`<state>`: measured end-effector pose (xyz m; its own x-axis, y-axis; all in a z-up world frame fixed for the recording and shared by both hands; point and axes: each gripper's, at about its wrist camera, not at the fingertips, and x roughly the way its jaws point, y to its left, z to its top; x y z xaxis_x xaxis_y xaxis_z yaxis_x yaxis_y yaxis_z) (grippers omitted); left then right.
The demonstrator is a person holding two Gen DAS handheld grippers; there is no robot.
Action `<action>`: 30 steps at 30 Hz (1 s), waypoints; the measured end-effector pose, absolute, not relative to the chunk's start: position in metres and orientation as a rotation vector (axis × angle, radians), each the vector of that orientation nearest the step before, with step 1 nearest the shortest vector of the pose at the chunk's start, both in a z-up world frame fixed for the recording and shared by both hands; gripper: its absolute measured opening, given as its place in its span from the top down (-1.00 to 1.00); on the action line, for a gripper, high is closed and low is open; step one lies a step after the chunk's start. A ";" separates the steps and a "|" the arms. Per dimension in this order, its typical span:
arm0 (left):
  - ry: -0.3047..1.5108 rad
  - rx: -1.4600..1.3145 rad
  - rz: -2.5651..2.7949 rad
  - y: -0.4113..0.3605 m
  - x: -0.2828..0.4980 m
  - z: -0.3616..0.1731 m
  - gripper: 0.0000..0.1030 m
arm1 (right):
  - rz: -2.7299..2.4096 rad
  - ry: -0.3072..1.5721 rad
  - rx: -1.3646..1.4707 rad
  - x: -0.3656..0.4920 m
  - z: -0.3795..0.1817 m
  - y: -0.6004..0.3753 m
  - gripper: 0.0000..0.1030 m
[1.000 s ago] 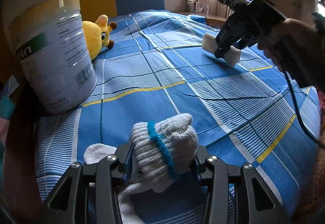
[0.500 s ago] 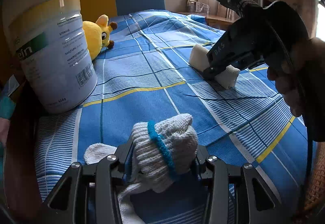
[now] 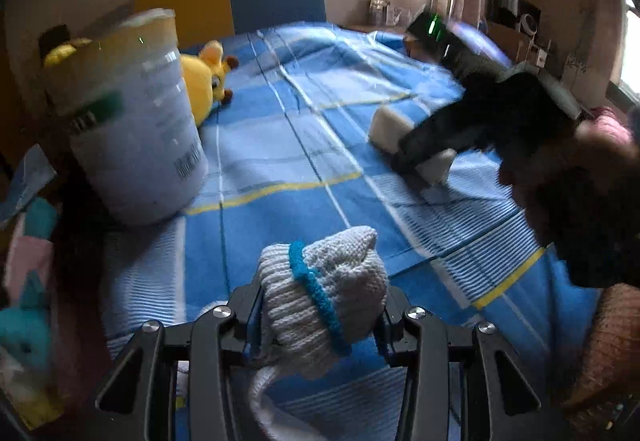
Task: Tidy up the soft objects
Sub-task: 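Carry the white sock into the gold tray and open the left tool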
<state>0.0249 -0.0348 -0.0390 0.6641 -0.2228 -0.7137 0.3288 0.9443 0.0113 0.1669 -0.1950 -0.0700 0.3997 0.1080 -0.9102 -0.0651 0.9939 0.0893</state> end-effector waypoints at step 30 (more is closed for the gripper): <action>0.711 0.020 -0.088 0.075 -0.020 0.040 0.14 | 0.098 1.127 -0.034 0.169 -0.072 -0.184 0.57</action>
